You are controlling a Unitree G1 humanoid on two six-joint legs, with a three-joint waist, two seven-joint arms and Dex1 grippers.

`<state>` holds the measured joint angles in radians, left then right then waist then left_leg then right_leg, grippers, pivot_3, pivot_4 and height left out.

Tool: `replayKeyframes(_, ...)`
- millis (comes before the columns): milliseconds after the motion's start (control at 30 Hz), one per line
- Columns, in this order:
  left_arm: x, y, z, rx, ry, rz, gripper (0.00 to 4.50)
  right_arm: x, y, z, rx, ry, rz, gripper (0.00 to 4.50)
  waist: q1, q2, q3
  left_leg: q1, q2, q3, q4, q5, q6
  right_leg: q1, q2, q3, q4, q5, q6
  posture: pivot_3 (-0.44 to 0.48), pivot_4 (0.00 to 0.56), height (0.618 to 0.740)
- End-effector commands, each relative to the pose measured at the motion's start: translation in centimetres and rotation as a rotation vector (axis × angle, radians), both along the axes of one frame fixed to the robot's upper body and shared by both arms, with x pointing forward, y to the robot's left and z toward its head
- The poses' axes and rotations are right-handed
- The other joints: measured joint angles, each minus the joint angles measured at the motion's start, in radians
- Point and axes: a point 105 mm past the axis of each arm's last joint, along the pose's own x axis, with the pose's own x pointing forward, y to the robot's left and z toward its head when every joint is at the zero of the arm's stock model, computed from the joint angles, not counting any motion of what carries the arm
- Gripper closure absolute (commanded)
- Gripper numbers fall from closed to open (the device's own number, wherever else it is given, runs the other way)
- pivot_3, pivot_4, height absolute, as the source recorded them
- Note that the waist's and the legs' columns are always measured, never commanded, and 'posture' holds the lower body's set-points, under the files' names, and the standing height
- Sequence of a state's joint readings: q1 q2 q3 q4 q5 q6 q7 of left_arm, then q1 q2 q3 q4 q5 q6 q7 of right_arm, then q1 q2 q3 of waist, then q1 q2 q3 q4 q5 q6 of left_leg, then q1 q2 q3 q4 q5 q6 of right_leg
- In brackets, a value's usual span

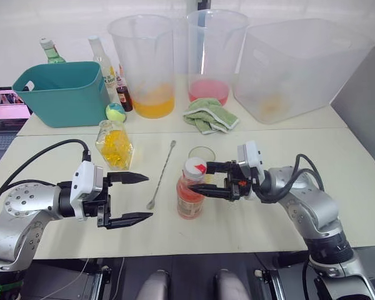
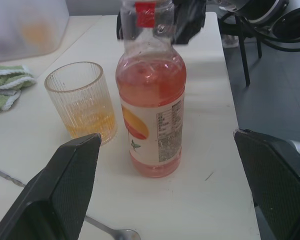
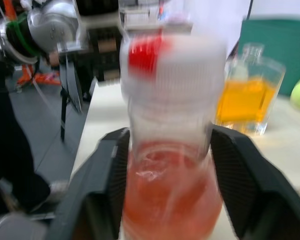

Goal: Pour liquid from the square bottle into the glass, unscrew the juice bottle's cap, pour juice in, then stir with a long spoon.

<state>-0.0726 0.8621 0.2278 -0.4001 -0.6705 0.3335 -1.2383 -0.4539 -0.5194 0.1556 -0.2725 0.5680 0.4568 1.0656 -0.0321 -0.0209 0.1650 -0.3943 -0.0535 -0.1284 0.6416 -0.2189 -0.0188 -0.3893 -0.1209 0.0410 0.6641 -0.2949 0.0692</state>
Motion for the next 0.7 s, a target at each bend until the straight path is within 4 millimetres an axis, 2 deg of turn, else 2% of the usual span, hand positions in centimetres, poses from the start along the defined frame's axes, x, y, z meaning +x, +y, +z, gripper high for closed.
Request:
replayKeyframes(33,-0.1,-0.3,0.9,-0.026,-0.019,-0.02,0.0,0.1,-0.2,1.2,0.016,-0.02,0.0,0.6,-0.001,0.0,0.0,0.0,0.0,0.0,0.0,0.0,0.0,0.0,0.0,0.0,0.0,0.0,0.0,0.0,0.15,0.738)
replayKeyframes(100,-0.1,-0.6,1.3,-0.046,-0.01,-0.023,0.0,0.2,-0.4,1.9,0.017,-0.027,-0.011,0.02,-0.004,0.0,0.0,0.0,0.0,0.0,0.0,0.0,0.0,-0.001,0.0,0.0,0.0,0.0,0.0,0.0,0.15,0.738)
replayKeyframes(200,0.1,-0.9,2.1,-0.076,0.006,-0.037,0.0,-0.6,-0.8,3.8,0.044,-0.028,-0.008,0.02,-0.001,0.0,0.0,-0.001,0.0,0.0,0.0,0.0,0.0,-0.001,0.0,0.0,0.0,0.0,0.0,0.0,0.15,0.738)
replayKeyframes(367,1.3,-2.2,3.5,-0.155,0.068,-0.082,0.0,-1.7,-2.8,4.7,0.019,-0.028,-0.071,0.02,0.015,0.0,0.0,-0.001,0.0,0.0,0.0,0.0,0.0,-0.001,0.0,0.0,0.0,0.0,0.0,0.0,0.15,0.738)
replayKeyframes(567,3.2,-3.9,3.9,-0.148,0.084,-0.15,0.0,-2.9,-4.8,5.3,-0.026,-0.013,-0.166,0.02,0.018,0.0,0.0,-0.002,-0.001,0.0,0.001,0.0,0.0,-0.001,0.0,0.0,0.0,0.0,0.0,0.0,0.15,0.738)
replayKeyframes(700,4.2,-5.5,3.2,-0.117,0.075,-0.217,0.0,-3.6,-5.1,5.7,-0.04,-0.015,-0.222,0.02,0.014,0.0,0.0,-0.002,-0.001,0.001,0.001,0.0,0.0,-0.001,0.0,0.0,0.0,0.0,0.0,0.0,0.15,0.738)
